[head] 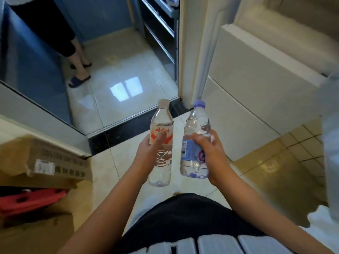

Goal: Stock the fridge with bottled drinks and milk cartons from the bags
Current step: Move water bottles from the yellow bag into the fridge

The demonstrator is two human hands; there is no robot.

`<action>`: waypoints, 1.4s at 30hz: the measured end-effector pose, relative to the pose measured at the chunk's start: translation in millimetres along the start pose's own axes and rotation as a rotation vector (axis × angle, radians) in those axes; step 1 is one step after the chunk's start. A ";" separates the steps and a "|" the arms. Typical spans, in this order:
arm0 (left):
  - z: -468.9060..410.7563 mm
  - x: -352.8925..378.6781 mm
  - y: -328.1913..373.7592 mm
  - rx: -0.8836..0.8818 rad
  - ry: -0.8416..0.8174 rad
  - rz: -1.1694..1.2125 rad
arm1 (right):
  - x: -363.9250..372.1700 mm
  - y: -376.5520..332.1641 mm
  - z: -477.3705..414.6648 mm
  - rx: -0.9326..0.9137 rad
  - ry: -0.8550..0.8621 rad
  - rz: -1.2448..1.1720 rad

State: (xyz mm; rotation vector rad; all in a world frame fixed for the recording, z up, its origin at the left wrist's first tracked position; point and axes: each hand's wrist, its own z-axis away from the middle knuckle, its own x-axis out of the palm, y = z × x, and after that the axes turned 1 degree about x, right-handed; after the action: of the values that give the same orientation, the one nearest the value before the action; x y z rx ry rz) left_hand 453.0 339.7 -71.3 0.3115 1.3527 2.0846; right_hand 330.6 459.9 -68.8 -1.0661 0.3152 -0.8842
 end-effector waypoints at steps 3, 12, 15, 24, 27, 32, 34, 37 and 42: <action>-43.3 18.3 23.7 0.020 -0.081 -0.020 | -12.2 -19.3 -27.9 -0.058 0.061 0.036; -182.0 87.3 109.2 0.154 -0.505 -0.113 | -40.5 -87.3 -115.4 -0.194 0.402 -0.006; -225.3 106.0 146.6 0.201 -0.613 -0.154 | -41.2 -115.8 -148.7 -0.266 0.529 -0.026; -331.3 180.7 251.7 0.440 -0.896 -0.279 | -53.3 -214.4 -226.5 -0.555 0.780 -0.041; -345.9 215.3 292.9 0.565 -0.917 -0.266 | -68.5 -252.1 -242.9 -0.666 0.824 0.009; -351.6 268.0 361.7 0.673 -0.936 -0.133 | -102.6 -316.5 -267.3 -0.850 0.883 0.099; -349.9 287.4 386.6 0.714 -0.936 -0.082 | -118.5 -342.0 -275.9 -0.922 0.898 0.118; -348.8 318.1 420.7 0.764 -0.889 -0.008 | -143.2 -378.0 -286.9 -1.013 0.895 0.089; -351.0 374.4 470.7 0.850 -0.850 0.115 | -184.9 -432.7 -305.9 -1.134 0.889 0.058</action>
State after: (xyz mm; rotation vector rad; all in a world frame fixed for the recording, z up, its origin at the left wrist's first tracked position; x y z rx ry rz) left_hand -191.9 181.0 138.3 1.4498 1.5543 1.0645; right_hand -179.3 325.8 123.6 -1.5980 1.7292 -1.1029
